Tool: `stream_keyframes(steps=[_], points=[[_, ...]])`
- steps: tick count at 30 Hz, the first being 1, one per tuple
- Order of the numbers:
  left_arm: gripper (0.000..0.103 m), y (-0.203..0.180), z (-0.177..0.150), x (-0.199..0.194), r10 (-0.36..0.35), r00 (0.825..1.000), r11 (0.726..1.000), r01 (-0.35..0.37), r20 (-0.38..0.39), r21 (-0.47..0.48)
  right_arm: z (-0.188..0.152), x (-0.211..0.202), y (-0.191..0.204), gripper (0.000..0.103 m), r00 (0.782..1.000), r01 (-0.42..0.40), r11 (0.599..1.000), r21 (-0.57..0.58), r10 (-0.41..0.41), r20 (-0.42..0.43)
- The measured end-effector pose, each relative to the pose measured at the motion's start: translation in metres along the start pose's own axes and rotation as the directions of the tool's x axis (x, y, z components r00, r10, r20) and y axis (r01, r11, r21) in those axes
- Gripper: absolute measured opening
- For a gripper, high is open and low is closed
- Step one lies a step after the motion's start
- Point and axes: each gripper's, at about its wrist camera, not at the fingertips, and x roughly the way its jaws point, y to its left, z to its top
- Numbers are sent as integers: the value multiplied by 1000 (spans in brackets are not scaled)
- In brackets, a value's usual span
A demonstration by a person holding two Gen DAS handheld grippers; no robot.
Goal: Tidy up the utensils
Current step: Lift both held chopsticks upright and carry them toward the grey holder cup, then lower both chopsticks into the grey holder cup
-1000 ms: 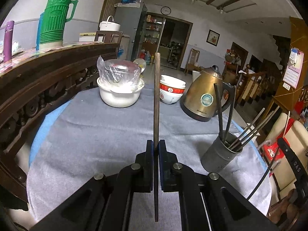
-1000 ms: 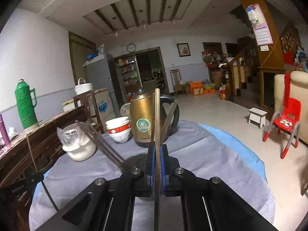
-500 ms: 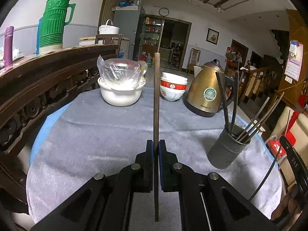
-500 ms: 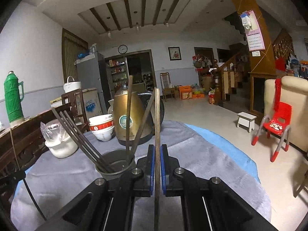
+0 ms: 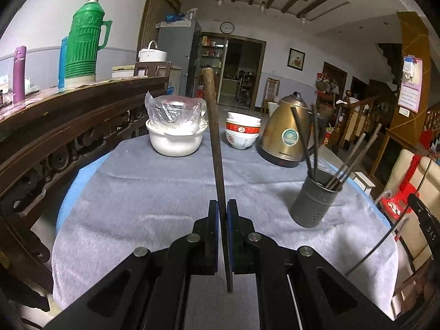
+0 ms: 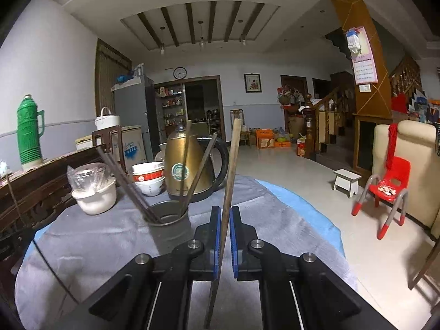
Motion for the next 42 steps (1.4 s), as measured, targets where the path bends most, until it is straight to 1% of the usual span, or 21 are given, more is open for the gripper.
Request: stream_keyframes(steps=[3,7,12,15,18,21,25,29,32,34,39,42], points=[[6,1,-4,-9,-18,1000,1000,18,-1,-5,-2,-12,4,7,1000,-19,1000,-9,19,-10],[6,0,-8,-16,-30,1000,1000,30,1,2,-4,-23,6,6,999,-24,1000,-11,24,-21],[6,3,-10,-20,-43,999,999,43,-4,-17,-5,-31,9,6,999,-27,1000,-11,27,-29],[5,4,-6,-21,-52,999,998,51,-10,-40,-1,-33,10,6,999,-29,999,-16,29,-17],[5,1,2,-22,-57,998,998,57,-2,-37,7,-39,8,6,999,-34,999,2,34,13],[5,-8,14,-21,-65,998,997,65,-11,-29,14,-48,1,6,998,-45,998,36,44,47],[5,-26,26,-24,-72,997,997,72,3,-2,13,-51,-11,6,997,-62,995,73,58,57],[5,-45,40,-23,-113,994,994,113,2,-6,18,-50,-24,6,996,-70,992,108,64,59],[5,-57,49,-16,-143,990,990,143,-1,-14,26,-52,-33,6,995,-71,990,122,61,81],[5,-62,55,-12,-162,987,986,161,-3,-28,34,-51,-40,6,993,-87,985,147,74,89],[5,-65,78,-6,-206,978,975,207,16,-79,55,-43,-37,6,988,-123,982,142,107,113],[5,-68,93,-6,-235,972,968,236,26,-86,73,-37,-32,6,982,-151,979,139,132,136]])
